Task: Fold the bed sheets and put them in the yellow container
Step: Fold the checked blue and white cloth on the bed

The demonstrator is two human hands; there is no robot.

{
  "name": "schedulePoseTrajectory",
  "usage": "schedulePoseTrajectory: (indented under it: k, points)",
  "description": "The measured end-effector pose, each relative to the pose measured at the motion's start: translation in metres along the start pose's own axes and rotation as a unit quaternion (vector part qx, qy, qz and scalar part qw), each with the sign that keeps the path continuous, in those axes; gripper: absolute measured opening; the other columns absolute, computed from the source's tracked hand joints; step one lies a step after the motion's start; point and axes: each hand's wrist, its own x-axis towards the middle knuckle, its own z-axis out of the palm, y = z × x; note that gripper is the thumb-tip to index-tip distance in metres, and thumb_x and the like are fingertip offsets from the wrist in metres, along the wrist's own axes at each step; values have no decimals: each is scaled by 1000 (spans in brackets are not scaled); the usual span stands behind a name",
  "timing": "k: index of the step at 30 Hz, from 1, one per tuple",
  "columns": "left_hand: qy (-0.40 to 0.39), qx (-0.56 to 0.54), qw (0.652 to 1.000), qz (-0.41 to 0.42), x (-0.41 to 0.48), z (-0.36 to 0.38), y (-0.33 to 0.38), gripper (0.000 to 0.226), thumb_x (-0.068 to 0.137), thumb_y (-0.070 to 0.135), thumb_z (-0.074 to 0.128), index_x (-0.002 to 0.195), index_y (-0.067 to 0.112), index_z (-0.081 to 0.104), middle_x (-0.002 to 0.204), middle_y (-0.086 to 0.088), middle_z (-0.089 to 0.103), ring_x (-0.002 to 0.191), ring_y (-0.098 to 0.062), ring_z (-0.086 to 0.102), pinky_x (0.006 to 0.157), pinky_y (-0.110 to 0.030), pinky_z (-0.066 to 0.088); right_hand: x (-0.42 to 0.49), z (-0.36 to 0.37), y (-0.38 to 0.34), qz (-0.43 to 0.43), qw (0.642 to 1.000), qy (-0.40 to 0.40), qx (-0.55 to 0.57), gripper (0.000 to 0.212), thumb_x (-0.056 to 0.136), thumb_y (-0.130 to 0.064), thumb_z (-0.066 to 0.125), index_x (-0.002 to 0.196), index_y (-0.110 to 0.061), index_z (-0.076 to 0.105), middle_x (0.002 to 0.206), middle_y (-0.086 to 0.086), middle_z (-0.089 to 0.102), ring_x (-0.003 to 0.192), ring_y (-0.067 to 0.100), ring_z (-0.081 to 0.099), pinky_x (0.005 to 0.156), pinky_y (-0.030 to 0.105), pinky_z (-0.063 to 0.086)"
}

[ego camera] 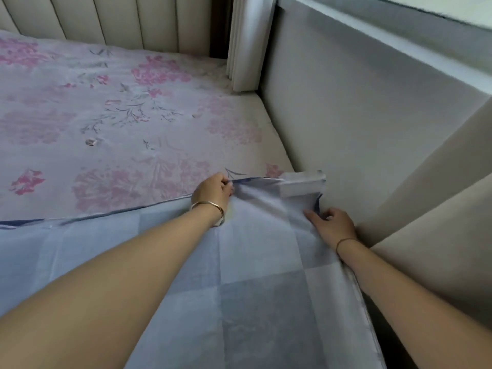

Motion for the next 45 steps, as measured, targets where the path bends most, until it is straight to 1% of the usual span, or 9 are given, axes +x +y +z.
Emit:
schedulePoseTrajectory:
  k: [3,7,19,21,24,31,39,42,45]
  points:
    - [-184,76,979,-30,-12,50,-41,84,89,54,48,150,14,7,154,-4,24,140,-23,27,114,-32,22,10,29,33,1,999,0,-32,39,87,-38,63,105,-4,62,105,16,65,98,32,60,76,31,42]
    - [-126,283,949,53,-14,92,-77,76,91,65,15,150,23,-9,158,5,-11,145,-16,-13,116,-38,-9,18,64,68,-38,994,77,-61,30,90,-39,57,96,-9,56,101,14,64,92,31,59,69,29,36]
    - [-220,210,953,10,-24,74,-72,66,94,59,11,148,28,-10,157,4,-15,144,-17,-15,117,-37,-7,21,47,67,6,998,-35,46,34,93,-45,48,76,-16,44,75,2,48,82,19,46,60,30,31]
    - [-230,243,942,36,-55,59,-75,69,92,62,12,148,29,-10,157,5,-15,145,-17,-13,117,-36,-5,-3,40,60,3,994,-71,79,31,90,-44,55,96,-15,49,95,3,57,94,18,51,71,27,40]
    - [-212,241,946,39,-106,40,-83,85,78,78,-4,148,30,-9,158,6,-10,145,-15,-9,117,-33,-4,-50,43,66,-80,994,-49,-59,83,79,-54,63,143,-12,31,148,13,33,136,27,32,114,38,24]
    - [-113,268,956,-39,-224,-46,-130,124,38,83,-38,148,32,-9,158,7,-6,146,-14,-6,116,-33,-3,-200,74,42,-251,949,-126,-143,91,68,-73,17,147,-27,22,158,-4,2,146,16,-1,117,33,-1]
    - [-155,311,918,-190,-378,-119,-196,144,19,78,-47,148,27,-12,158,3,-9,146,-19,-3,116,-34,6,-342,121,43,-227,916,-255,-212,129,37,-96,-20,148,-36,7,158,-8,-8,146,12,0,116,33,4]
    - [-173,303,912,-218,-425,-147,-214,140,26,83,-42,149,26,-9,159,2,-2,146,-18,3,118,-33,8,-389,119,34,-214,909,-287,-212,127,40,-97,-9,149,-34,7,159,-6,-3,146,12,3,115,31,7]
    - [-170,276,916,-238,-464,-184,-218,90,78,80,-1,149,26,-8,159,0,0,146,-19,6,118,-33,9,-433,112,12,-216,908,-293,-209,107,54,-81,7,149,-32,10,159,-8,-4,146,11,4,115,30,9]
